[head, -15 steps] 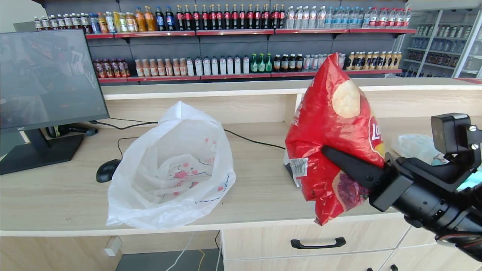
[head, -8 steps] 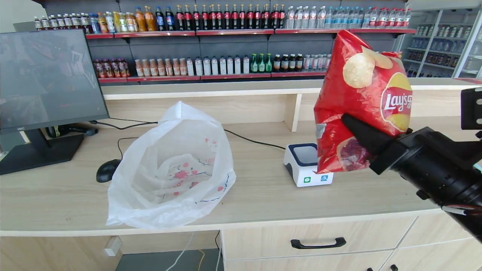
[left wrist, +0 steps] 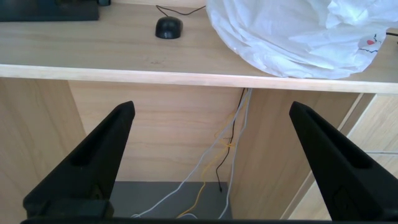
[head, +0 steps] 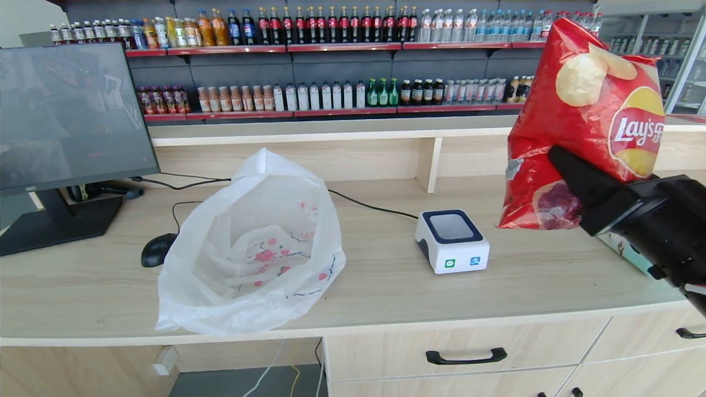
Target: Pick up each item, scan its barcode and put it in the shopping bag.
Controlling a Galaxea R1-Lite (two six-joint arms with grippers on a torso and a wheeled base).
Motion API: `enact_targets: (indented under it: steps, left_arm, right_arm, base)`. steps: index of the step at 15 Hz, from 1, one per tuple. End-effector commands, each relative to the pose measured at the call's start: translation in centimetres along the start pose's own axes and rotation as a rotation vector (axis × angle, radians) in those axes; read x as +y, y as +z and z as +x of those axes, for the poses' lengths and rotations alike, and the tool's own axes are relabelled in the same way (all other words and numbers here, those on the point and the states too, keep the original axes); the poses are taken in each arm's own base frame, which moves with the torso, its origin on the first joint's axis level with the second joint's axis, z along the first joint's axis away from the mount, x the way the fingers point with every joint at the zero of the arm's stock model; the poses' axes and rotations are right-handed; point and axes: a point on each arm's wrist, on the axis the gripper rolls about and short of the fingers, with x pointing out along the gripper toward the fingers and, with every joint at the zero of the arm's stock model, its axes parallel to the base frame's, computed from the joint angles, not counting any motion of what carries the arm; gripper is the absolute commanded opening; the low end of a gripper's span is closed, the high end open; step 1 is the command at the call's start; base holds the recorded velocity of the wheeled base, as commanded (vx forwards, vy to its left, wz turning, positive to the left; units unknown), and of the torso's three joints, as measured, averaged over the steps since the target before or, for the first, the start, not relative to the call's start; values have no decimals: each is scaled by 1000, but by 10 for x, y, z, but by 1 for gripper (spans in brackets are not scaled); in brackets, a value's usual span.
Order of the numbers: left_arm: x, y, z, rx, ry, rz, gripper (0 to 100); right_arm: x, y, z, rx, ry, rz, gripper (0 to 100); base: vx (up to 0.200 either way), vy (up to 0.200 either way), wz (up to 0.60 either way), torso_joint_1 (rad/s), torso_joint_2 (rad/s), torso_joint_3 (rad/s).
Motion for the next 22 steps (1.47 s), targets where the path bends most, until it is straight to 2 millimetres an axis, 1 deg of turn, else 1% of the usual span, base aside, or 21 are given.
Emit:
enact_targets:
  steps: [1,2,3,5,6,8,10,13,16,18,20,22]
  left_arm:
    - [0,0,0,0,0,-2,100]
    - [0,0,0,0,0,-2,100]
    - [0,0,0,0,0,0,100]
    - [0,0,0,0,0,0,100]
    - [0,0,0,0,0,-3,100]
    - [0,0,0,0,0,-3,100]
    - [0,0,0,1,0,-3,100]
    - [0,0,0,0,0,-3,100]
    - [0,0,0,0,0,-3,100]
    - [0,0,0,0,3,-6,100]
    - [0,0,0,0,2,-3,100]
    - [0,0,0,0,0,-3,100]
  right_arm:
    - [-10,-8,-7,31,-39,-21,0]
    - [-12,-9,-8,38,-51,-23,0]
    - [-20,-12,-9,53,-85,-38,0]
    - [-21,-13,-10,59,-87,-48,0]
    - [-21,-17,-15,83,-51,-63,0]
    - [-22,-25,-19,111,-53,-84,0]
    - [-22,-26,-17,108,-53,-92,0]
    - [-30,-33,-15,133,-88,-115,0]
    - [-34,-37,-20,155,-106,-131,0]
    - [-42,-42,-18,180,-142,-150,0]
    - [-47,-44,-16,178,-156,-181,0]
    - [-48,-47,-18,192,-160,-190,0]
  base:
    - [0,0,0,0,0,0]
    - [0,0,0,0,0,0]
    - [0,0,0,0,0,0]
    - [0,0,0,0,0,0]
    - [0,0,0,0,0,0]
    - [0,200,0,2,5,2]
    - [0,200,0,-2,2,5]
    - [0,200,0,9,2,4]
    - [0,0,0,0,0,0]
    - [0,0,0,0,0,0]
    - [0,0,0,0,0,0]
    - [0,0,0,0,0,0]
